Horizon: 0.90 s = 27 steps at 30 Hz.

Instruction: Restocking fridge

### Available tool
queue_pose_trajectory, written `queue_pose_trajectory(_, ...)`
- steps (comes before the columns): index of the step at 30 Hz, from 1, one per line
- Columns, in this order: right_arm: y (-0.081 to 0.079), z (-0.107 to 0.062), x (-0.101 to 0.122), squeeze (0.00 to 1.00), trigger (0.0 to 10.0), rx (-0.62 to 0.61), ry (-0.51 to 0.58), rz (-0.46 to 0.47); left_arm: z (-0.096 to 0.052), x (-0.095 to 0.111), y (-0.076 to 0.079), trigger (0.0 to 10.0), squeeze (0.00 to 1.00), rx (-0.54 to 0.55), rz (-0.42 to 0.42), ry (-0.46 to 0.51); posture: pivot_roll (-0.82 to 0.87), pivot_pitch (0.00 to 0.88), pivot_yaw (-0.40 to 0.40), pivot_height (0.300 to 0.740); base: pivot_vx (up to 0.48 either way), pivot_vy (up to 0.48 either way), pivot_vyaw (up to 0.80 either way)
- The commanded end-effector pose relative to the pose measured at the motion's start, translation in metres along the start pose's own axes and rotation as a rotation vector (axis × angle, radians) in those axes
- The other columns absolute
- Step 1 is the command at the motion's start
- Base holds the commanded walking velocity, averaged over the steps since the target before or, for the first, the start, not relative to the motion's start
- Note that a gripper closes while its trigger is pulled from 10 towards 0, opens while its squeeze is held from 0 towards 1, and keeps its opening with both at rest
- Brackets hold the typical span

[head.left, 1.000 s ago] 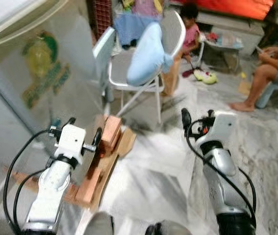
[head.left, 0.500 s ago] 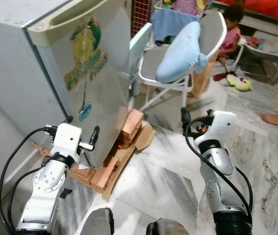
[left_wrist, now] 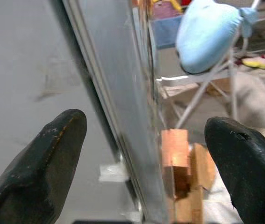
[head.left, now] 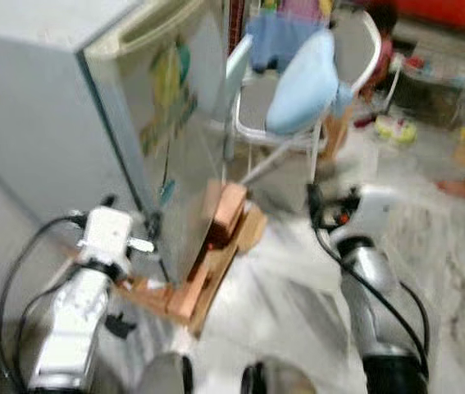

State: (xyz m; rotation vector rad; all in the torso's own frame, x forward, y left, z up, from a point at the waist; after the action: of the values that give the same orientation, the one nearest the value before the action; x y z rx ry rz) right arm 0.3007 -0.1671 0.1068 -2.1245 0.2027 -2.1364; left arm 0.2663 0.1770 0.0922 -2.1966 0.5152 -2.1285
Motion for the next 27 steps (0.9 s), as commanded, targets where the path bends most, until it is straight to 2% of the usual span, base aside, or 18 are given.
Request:
queue_pose_trajectory(1,-0.004,0.001,0.001,0.0,10.0,0.005,0.006,0.009,-0.002,0.003,-0.008,10.0,0.0,0.016,0.008,0.01,0.06,0.097,-0.076,0.74,0.0,0.0,0.0)
queue_pose_trajectory(6,-0.003,0.0,0.001,0.0,10.0,-0.004,0.009,-0.004,-0.001,0.001,-0.018,10.0,0.0,0.051,0.027,0.001,0.06,0.098,-0.077,0.74,0.0,0.0,0.0)
queue_pose_trajectory(7,-0.001,0.0,0.002,0.0,10.0,-0.021,0.013,-0.011,0.003,0.002,-0.025,10.0,0.0,0.07,0.033,-0.002,0.06,0.099,-0.079,0.74,0.0,0.0,0.0)
queue_pose_trajectory(12,0.009,-0.002,0.001,0.0,10.0,-0.068,-0.004,-0.05,0.018,0.012,-0.035,10.0,0.0,0.053,0.02,0.025,0.06,0.104,-0.084,0.74,0.0,0.0,0.0)
queue_pose_trajectory(16,0.012,-0.001,0.0,0.0,10.0,-0.09,-0.012,-0.049,0.026,0.015,-0.038,10.0,0.0,0.05,0.005,0.033,0.04,0.105,-0.074,0.74,0.0,0.0,-0.8)
queue_pose_trajectory(18,0.011,0.001,0.002,0.0,10.0,-0.093,-0.005,-0.053,0.034,0.021,-0.045,10.0,0.0,0.085,-0.013,0.058,0.04,0.109,-0.062,0.74,0.0,0.0,-0.8)
queue_pose_trajectory(21,0.009,0.002,0.003,0.0,10.0,-0.088,0.002,-0.057,0.039,0.024,-0.046,10.0,0.0,0.087,-0.047,0.066,0.03,0.114,-0.054,0.74,0.0,0.0,-0.8)
queue_pose_trajectory(27,0.008,0.0,0.001,0.0,10.0,-0.085,-0.005,-0.072,0.048,0.027,-0.045,10.0,0.0,0.053,-0.09,0.074,0.02,0.121,-0.054,0.74,0.0,0.0,0.0)
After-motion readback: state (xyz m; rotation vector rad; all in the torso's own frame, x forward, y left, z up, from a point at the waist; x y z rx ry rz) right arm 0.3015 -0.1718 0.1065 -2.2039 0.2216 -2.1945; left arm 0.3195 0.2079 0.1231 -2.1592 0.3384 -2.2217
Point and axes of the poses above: a point about 5 cm out from each wrist's last joint towards the gripper, its own z axis pointing out of the wrist towards the gripper, its own x axis along the axis of the wrist's last joint, y = z × x, the point moved 2 cm from there along z, pointing out of the wrist towards the gripper, and after that the axes turned 1 degree about z, right-handed, at the moved point
